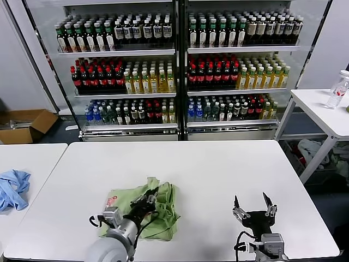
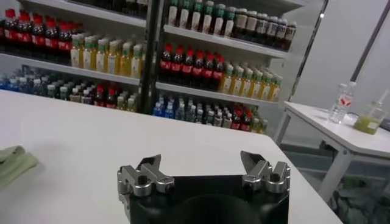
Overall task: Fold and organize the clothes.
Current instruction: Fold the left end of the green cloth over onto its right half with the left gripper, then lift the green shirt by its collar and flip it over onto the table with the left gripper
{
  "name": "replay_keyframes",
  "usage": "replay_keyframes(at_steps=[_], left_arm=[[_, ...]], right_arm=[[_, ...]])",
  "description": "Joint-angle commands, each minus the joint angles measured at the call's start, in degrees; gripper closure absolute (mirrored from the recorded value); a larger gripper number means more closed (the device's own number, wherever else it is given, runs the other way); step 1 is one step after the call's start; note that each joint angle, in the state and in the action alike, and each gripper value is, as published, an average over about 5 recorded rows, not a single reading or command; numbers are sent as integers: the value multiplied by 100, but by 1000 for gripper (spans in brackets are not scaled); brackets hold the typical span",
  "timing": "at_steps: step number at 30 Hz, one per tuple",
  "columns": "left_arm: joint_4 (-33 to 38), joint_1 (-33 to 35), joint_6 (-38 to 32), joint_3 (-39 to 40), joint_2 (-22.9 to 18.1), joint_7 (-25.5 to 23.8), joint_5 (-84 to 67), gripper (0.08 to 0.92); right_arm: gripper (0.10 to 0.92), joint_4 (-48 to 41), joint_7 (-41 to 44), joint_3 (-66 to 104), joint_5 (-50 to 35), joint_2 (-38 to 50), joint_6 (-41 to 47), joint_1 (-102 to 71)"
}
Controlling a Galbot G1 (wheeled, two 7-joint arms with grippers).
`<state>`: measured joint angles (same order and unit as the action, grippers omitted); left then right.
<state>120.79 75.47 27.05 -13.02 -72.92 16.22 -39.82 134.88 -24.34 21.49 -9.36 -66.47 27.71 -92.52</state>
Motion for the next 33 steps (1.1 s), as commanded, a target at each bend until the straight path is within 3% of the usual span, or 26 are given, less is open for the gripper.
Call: replay_keyframes(at_steps=[1, 6, 9, 12, 19, 33], left_arm=[[264, 74, -457, 506, -541, -380, 264, 708], [649, 481, -746, -513, 191, -484, 565, 543], [468, 839, -645, -1559, 698, -414, 573, 448], [165, 1272, -441, -2260, 952, -483, 710, 361], [-762, 1411, -291, -2423, 759, -520, 1447, 191], [-797, 1173, -12, -2012, 562, -691, 717, 177]], right_arm=[[203, 34, 29, -6, 35, 18, -14, 22], [202, -2, 65, -33, 7, 76, -14, 155], [203, -54, 74, -92, 1, 74, -18, 235], [203, -105, 88, -113, 3, 75, -34, 271], [203, -126, 102, -62, 1, 128, -59, 258], [203, -174, 103, -68, 33, 77, -85, 228]])
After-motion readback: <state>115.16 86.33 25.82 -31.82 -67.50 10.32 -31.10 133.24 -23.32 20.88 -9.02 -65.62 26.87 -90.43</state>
